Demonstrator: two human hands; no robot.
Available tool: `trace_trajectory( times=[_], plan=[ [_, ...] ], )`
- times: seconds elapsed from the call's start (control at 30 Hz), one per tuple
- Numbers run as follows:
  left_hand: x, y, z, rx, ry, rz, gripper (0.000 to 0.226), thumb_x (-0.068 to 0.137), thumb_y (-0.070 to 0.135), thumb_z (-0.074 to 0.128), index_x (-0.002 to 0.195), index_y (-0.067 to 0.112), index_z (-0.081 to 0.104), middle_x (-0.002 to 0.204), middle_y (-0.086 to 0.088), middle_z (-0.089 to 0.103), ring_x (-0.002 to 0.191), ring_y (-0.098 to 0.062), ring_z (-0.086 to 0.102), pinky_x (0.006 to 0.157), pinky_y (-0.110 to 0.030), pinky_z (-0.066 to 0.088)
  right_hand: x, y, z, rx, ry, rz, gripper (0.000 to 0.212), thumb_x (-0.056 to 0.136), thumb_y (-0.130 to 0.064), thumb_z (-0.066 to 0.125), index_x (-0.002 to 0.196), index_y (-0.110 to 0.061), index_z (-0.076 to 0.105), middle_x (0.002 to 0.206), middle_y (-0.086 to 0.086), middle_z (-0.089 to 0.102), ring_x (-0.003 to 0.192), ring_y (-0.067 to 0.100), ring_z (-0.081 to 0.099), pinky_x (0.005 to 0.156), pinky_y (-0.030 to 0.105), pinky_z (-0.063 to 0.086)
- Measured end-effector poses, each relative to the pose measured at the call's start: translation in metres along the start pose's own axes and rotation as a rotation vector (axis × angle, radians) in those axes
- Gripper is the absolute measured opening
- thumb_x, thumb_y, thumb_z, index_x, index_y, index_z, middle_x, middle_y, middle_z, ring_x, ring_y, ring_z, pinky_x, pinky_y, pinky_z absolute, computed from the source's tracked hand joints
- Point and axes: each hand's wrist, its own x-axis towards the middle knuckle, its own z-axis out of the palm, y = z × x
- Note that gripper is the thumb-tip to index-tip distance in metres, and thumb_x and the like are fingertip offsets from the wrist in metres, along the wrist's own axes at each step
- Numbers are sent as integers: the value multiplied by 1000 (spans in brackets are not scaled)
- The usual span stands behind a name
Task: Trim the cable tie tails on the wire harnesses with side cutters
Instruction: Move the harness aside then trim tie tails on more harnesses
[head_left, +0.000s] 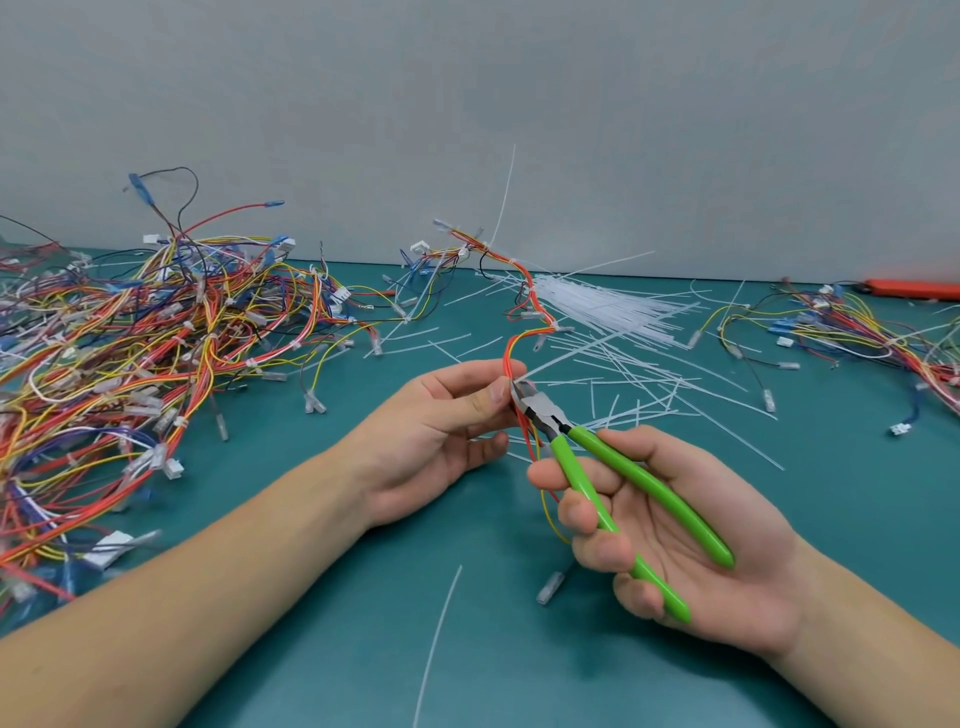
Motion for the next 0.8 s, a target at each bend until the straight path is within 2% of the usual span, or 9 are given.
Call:
trace_trajectory(
  times=[0.3, 0.6, 0.8],
  plan=[
    [-1, 0, 1, 17, -8, -4, 18, 88, 19, 70, 103, 22, 79, 104, -3, 78, 88, -12, 73, 71, -23, 55, 0, 0, 2, -27, 76, -19, 40, 102, -29, 50, 118, 0, 71, 82, 9, 64, 60, 19, 64, 46, 30, 56],
    [-1, 0, 2, 27, -15, -1, 17, 88, 19, 70, 102, 23, 79, 103, -2, 77, 88, -11, 73, 69, -23, 55, 0, 3, 11, -75, 133, -26, 32, 102, -31, 50, 101, -6, 70, 73, 4, 55, 48, 15, 57, 38, 25, 49],
    [0, 0, 0, 24, -34, -5, 21, 91, 17, 68, 110, 18, 77, 101, -1, 75, 84, -10, 70, 70, -22, 54, -5, 2, 16, -128, -27, -105, 39, 107, -42, 49, 106, -8, 66, 75, 4, 59, 52, 15, 60, 41, 26, 49]
  ],
)
